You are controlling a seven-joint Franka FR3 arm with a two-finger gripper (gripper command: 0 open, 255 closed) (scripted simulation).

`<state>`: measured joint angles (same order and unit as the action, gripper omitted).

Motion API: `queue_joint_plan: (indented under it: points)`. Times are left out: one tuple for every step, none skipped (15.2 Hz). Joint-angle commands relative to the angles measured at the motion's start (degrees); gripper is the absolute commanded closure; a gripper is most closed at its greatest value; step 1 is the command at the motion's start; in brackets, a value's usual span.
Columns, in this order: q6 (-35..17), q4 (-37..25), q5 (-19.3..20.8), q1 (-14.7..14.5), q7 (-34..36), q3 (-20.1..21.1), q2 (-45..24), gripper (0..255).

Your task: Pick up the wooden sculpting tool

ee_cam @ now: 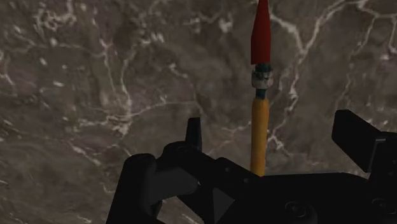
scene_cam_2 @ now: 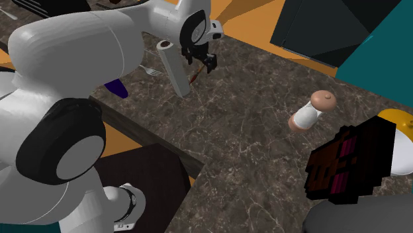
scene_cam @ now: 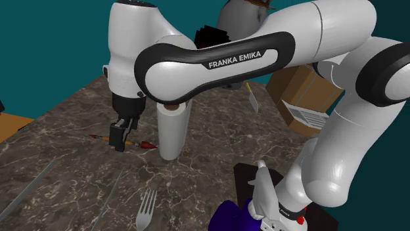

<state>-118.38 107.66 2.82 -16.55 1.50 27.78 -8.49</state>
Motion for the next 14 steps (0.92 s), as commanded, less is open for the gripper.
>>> queue_joint_plan:
  points:
    - [-1.4, 1.1, 0.2, 0.0, 0.1, 0.0, -0.3, 0]
    - [-1.9, 1.4, 0.3, 0.0, 0.1, -0.1, -0.5, 0]
    - [-1.9, 1.4, 0.3, 0.0, 0.1, -0.1, -0.5, 0]
    - [-1.9, 1.6, 0.2, 0.0, 0.1, -0.1, -0.3, 255]
    - [-2.0, 1.6, 0.2, 0.0, 0.1, -0.1, -0.4, 255]
    - [-1.9, 1.6, 0.2, 0.0, 0.1, -0.1, -0.4, 255]
    - [-1.8, 1.5, 0.2, 0.0, 0.0, -0.1, -0.4, 255]
    - [-1.8, 1.4, 0.3, 0.0, 0.1, -0.1, -0.4, 255]
    - [-1.8, 1.2, 0.4, -0.1, 0.2, -0.1, -0.6, 255]
    - [-1.8, 1.2, 0.4, -0.1, 0.2, -0.1, -0.7, 255]
    - [-1.8, 1.3, 0.4, -0.1, 0.2, -0.1, -0.6, 255]
    - [-1.9, 1.5, 0.3, -0.1, 0.2, 0.0, -0.5, 255]
    - [-1.9, 1.4, 0.3, -0.1, 0.1, -0.1, -0.5, 255]
    - [-1.1, 0.9, 0.1, 0.0, 0.1, -0.1, -0.2, 255]
